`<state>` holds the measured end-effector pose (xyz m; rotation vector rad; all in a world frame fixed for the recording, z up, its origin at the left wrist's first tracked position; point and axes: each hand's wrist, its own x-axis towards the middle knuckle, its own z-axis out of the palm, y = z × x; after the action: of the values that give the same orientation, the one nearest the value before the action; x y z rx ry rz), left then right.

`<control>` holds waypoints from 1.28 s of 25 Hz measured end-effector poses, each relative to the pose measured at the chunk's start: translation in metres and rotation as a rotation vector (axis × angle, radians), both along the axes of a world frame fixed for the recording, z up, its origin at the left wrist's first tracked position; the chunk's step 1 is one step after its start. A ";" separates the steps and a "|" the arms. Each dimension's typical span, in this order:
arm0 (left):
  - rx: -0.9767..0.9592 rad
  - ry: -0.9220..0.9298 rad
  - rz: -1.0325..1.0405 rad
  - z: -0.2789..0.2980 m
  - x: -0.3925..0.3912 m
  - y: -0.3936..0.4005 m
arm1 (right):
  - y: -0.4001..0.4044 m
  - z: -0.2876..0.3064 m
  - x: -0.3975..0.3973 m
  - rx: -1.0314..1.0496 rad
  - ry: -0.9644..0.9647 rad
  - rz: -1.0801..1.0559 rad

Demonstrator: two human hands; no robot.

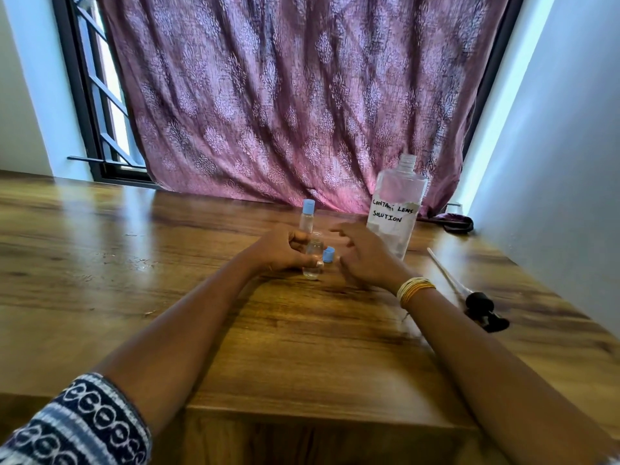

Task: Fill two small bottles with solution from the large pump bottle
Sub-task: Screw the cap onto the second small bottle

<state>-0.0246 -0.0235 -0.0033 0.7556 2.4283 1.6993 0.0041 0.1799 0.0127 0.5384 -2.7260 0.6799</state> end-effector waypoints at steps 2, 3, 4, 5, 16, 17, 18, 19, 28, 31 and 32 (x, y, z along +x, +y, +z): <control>-0.002 0.003 0.005 0.000 0.001 0.000 | -0.007 -0.009 -0.003 0.078 -0.020 0.090; -0.013 0.007 0.010 0.000 0.001 0.000 | -0.009 -0.012 -0.005 0.095 -0.038 0.113; -0.030 0.012 0.017 0.001 0.001 -0.001 | -0.010 -0.015 -0.007 0.110 -0.054 0.116; -0.046 0.019 0.020 0.001 0.001 -0.002 | -0.011 -0.016 -0.009 0.124 -0.045 0.103; 0.009 -0.014 -0.025 -0.001 0.004 0.006 | 0.002 0.010 0.003 -0.682 0.055 0.030; 0.023 -0.017 -0.021 -0.002 0.004 0.008 | -0.001 0.011 0.005 -0.758 0.049 0.059; 0.028 -0.011 -0.018 -0.002 0.004 0.009 | -0.003 0.012 0.008 -0.817 0.039 0.085; 0.028 -0.003 -0.019 -0.003 0.004 0.010 | -0.005 0.012 0.009 -0.845 0.035 0.099; 0.012 0.072 -0.084 0.000 0.010 0.015 | -0.016 0.017 0.015 -0.775 0.055 0.295; -0.018 0.107 -0.089 0.002 0.010 0.014 | -0.013 0.017 0.016 -0.623 0.163 0.230; -0.027 0.112 -0.095 0.002 0.011 0.014 | -0.011 0.018 0.016 -0.617 0.178 0.214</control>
<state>-0.0138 -0.0096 -0.0009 0.9714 2.4377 1.6284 0.0199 0.1684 0.0304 0.6902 -2.1465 1.3802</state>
